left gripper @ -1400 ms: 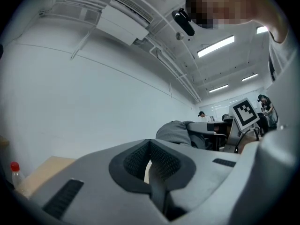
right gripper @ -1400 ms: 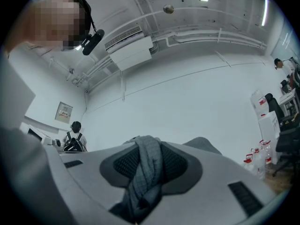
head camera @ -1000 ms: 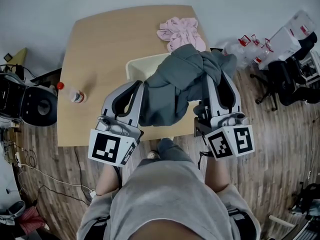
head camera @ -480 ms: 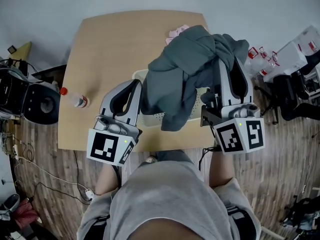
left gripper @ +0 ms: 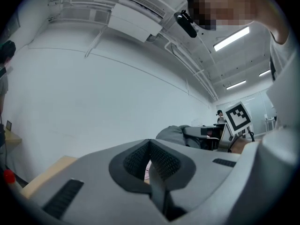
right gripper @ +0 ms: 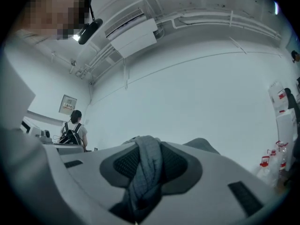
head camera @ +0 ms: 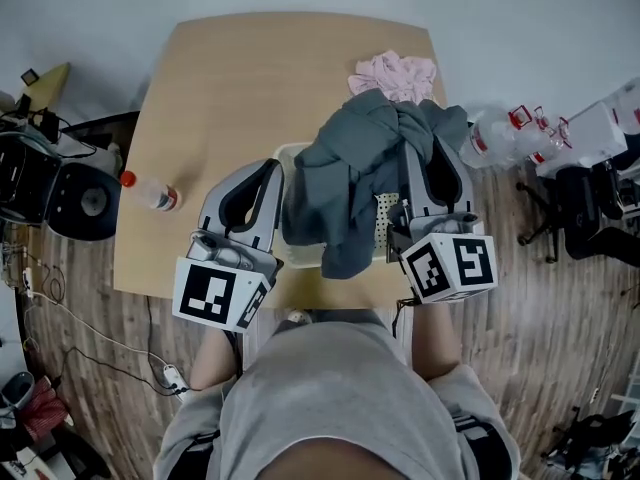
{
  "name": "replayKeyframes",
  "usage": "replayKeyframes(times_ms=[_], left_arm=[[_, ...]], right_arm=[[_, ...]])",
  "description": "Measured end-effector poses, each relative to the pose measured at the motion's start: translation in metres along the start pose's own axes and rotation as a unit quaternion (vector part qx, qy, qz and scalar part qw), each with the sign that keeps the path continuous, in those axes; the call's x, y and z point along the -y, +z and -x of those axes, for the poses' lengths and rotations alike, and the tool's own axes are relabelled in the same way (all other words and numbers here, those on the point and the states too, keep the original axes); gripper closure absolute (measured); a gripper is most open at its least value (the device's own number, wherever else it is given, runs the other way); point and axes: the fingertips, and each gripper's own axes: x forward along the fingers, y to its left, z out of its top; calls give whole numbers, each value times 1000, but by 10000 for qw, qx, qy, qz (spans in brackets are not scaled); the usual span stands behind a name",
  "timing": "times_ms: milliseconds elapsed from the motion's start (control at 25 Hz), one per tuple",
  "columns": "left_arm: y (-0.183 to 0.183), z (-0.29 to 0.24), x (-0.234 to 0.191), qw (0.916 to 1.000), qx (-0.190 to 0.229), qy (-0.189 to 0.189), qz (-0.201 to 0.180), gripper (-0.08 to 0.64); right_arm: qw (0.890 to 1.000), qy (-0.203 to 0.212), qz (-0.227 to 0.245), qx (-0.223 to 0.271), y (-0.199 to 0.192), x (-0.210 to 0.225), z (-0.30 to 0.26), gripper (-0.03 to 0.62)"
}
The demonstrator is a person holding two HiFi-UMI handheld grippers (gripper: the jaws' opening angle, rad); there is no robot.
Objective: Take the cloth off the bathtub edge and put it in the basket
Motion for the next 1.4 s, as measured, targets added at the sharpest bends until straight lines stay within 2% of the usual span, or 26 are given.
replayKeyframes(times_ms=[320,640,920,1400], left_arm=[[-17,-9,-8,9997,-201,11,123,546],[-33,-17,-9,9991,-376,-22,217,545],[-47,-27,-8,9983,-508,-44,298,545],[-61,-39,-3,9969,-669,-55,402,545]], right_arm=[[9968,-170,-186,-762,-65,10,-10,463],[9887,-295,-310,-1435,-117,23,-12,465],[9771,-339,-420,-2059,-155,34,-16,466],[9509,-445,-696,-2983,-203,51,-14,466]])
